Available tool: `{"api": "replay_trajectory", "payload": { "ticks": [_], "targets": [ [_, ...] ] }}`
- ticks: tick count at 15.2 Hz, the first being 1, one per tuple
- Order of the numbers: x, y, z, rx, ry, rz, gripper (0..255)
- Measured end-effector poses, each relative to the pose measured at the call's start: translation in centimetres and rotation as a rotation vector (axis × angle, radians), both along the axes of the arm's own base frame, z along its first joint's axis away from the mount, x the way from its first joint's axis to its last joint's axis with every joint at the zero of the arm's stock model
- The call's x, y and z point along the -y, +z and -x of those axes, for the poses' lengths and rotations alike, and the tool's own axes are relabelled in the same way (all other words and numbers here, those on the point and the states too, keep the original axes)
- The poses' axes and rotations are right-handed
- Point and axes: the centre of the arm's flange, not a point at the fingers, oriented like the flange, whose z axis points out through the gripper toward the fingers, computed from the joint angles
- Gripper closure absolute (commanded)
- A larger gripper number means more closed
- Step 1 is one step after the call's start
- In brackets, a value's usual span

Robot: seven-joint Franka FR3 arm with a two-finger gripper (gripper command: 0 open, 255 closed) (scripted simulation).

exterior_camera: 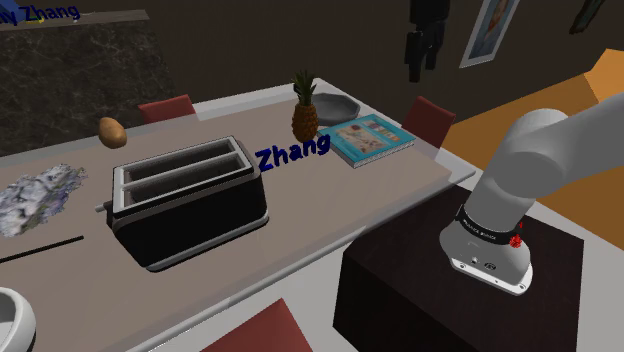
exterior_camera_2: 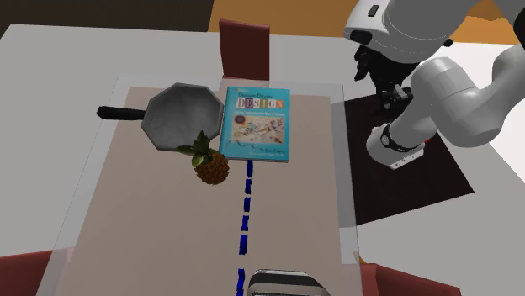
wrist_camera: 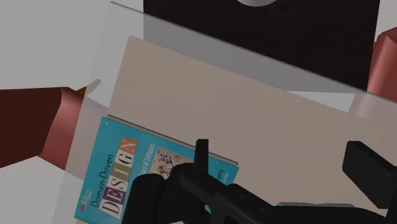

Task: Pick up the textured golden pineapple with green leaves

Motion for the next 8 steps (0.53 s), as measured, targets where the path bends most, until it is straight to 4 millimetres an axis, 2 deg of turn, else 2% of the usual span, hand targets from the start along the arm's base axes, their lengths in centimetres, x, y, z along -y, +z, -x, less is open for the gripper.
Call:
{"api": "replay_trajectory", "payload": {
  "ticks": [1, 3, 8],
  "targets": [
    [0.0, 0.0, 0.0, 0.000, 0.000, 0.000, 0],
    [-0.4, -0.7, -1.3, 0.013, 0.001, 0.014, 0],
    [-0.9, -2.3, -6.1, 0.072, 0.007, 0.069, 0]
  ]
}}
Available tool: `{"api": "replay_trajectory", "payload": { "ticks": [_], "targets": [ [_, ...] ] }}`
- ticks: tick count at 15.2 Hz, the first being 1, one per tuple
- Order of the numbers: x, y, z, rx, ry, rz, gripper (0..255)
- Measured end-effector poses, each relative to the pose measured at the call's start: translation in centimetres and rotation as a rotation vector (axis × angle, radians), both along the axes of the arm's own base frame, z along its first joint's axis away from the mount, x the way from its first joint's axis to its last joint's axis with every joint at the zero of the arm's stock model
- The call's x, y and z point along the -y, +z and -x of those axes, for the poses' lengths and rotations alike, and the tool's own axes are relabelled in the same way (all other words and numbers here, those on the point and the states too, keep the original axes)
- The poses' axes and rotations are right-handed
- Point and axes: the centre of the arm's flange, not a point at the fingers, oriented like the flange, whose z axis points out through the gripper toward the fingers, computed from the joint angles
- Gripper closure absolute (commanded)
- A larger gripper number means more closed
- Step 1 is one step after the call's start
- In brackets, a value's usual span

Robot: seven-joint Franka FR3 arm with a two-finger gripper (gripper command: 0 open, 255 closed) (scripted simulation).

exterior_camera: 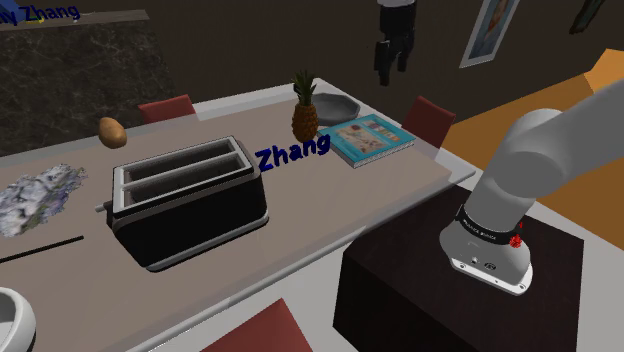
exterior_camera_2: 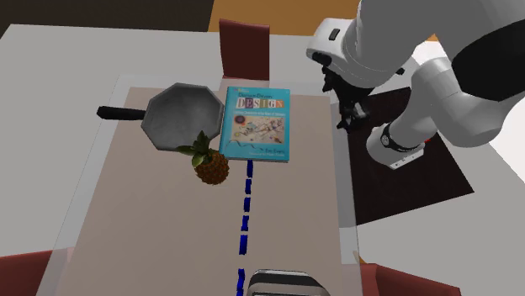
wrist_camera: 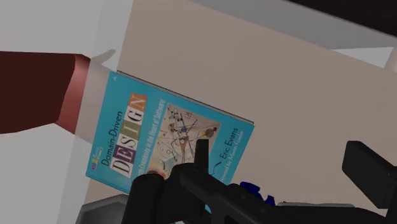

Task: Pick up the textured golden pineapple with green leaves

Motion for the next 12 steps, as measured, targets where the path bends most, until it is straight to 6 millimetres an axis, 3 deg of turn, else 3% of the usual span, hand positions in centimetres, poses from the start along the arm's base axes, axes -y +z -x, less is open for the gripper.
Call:
{"api": "replay_trajectory", "payload": {
  "ticks": [12],
  "targets": [
    [-1.2, -4.4, -13.3, 0.149, 0.015, 0.138, 0]
  ]
}}
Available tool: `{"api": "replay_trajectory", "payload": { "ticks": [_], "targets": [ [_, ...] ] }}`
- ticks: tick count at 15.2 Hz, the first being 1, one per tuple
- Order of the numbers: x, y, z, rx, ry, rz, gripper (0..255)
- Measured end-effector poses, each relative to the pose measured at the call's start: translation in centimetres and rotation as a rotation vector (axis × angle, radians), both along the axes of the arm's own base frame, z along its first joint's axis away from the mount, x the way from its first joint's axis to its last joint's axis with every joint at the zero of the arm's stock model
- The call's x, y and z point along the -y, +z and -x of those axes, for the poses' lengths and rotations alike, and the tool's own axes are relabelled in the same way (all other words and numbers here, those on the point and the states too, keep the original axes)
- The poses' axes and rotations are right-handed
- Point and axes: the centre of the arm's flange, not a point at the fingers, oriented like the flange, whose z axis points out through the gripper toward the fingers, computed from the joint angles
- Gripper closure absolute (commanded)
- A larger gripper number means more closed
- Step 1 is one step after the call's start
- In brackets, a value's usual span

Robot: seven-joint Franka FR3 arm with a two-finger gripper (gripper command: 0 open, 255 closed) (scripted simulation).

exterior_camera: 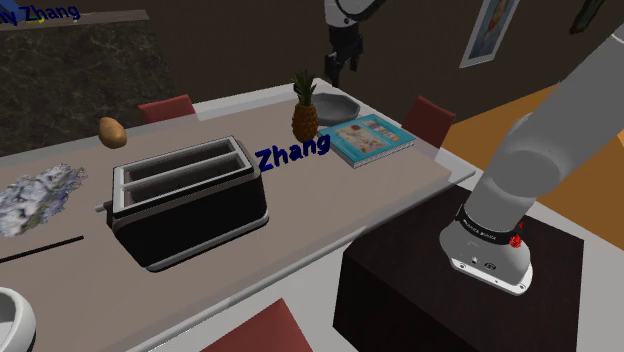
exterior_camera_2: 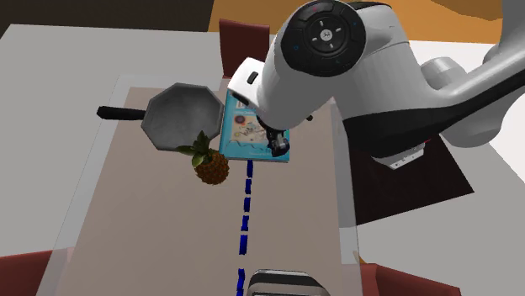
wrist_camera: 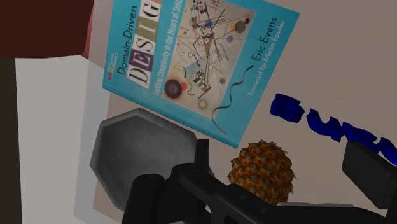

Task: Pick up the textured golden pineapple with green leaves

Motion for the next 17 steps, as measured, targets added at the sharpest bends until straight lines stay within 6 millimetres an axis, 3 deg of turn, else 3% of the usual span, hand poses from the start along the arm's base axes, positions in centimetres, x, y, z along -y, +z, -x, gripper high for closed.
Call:
{"api": "replay_trajectory", "payload": {
  "ticks": [17],
  "targets": [
    [-1.5, -2.8, -18.7, 0.206, 0.021, 0.189, 0]
  ]
}}
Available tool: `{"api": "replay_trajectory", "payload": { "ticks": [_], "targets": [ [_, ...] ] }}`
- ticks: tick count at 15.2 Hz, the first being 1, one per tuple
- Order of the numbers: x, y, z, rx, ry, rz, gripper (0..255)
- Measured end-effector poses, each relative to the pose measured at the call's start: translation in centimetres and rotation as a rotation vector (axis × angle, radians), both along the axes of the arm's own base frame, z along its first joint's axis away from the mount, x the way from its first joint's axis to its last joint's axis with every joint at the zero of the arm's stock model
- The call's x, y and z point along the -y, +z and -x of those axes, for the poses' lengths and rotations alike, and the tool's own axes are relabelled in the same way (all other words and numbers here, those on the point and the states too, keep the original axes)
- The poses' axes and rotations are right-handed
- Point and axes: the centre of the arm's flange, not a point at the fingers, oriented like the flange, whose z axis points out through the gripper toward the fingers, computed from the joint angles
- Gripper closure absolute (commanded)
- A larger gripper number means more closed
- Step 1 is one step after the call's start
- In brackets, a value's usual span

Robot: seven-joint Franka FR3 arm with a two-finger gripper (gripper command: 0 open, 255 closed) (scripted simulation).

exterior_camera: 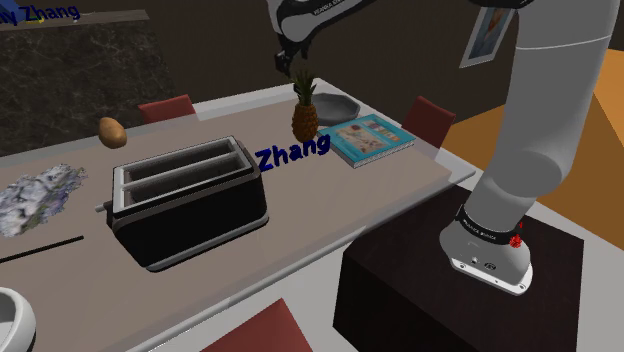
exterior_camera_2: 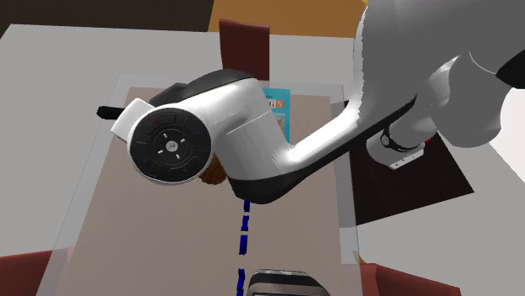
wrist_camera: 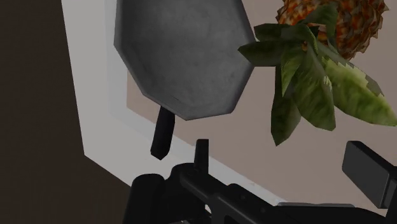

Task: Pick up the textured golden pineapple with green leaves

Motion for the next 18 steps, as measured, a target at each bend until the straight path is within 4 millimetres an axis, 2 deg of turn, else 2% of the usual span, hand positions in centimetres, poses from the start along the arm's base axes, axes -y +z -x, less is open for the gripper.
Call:
{"api": "replay_trajectory", "payload": {
  "ticks": [3, 8, 9, 18],
  "targets": [
    [0.0, -0.9, -0.5, 0.007, 0.000, 0.006, 0],
    [0.1, -3.5, -0.6, 0.008, 0.000, 0.007, 0],
    [0.1, -3.7, -0.6, 0.008, 0.000, 0.007, 255],
    [0.0, -3.8, -0.6, 0.009, 0.001, 0.007, 255]
  ]
}}
